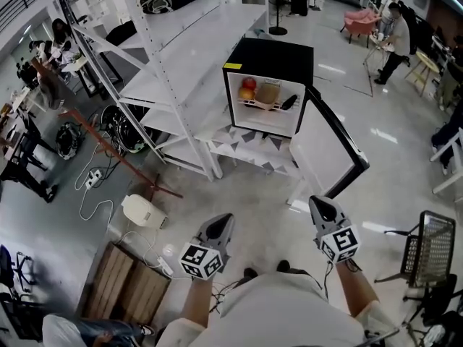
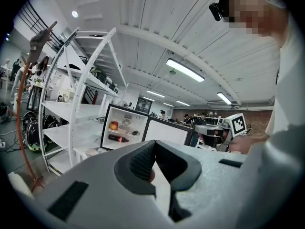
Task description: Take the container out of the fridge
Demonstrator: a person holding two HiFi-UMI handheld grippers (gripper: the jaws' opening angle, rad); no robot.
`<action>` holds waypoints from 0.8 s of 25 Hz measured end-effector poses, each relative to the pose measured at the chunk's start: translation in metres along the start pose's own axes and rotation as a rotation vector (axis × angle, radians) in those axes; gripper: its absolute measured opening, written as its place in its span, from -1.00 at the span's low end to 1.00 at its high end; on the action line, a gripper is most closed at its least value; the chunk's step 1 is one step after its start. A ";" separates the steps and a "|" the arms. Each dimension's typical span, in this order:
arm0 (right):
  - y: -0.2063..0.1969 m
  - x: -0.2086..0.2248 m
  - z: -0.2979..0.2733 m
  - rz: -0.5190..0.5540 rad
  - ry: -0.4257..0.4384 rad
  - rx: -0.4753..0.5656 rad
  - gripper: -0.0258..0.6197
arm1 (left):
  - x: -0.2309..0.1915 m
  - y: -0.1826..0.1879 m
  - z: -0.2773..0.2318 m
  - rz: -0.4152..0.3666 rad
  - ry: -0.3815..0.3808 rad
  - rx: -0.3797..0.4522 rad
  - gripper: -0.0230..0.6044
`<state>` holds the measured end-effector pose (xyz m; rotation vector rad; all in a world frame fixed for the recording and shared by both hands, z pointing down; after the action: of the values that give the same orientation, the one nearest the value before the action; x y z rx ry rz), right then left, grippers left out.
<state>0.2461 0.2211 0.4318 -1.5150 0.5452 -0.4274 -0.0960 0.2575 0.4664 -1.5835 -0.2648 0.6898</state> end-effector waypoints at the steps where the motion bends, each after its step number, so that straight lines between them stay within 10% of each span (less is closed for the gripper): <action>1: -0.001 -0.004 -0.001 0.001 -0.002 -0.004 -0.91 | -0.003 0.000 0.002 0.001 -0.005 -0.003 -0.92; 20: -0.011 -0.014 -0.034 -0.018 -0.031 -0.021 -0.90 | -0.043 0.007 0.001 0.005 -0.014 -0.010 -0.92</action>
<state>0.2161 0.2009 0.4444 -1.5454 0.5134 -0.4121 -0.1321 0.2341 0.4715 -1.5893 -0.2751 0.7042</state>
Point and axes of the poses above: the fingertips, and each gripper's own axes: z backward along the fingers, x to its right, y out of its top, the point moved 10 cm from there along z, backward along the fingers, and after that the axes turned 9 degrees about x, right-handed, at the moved point
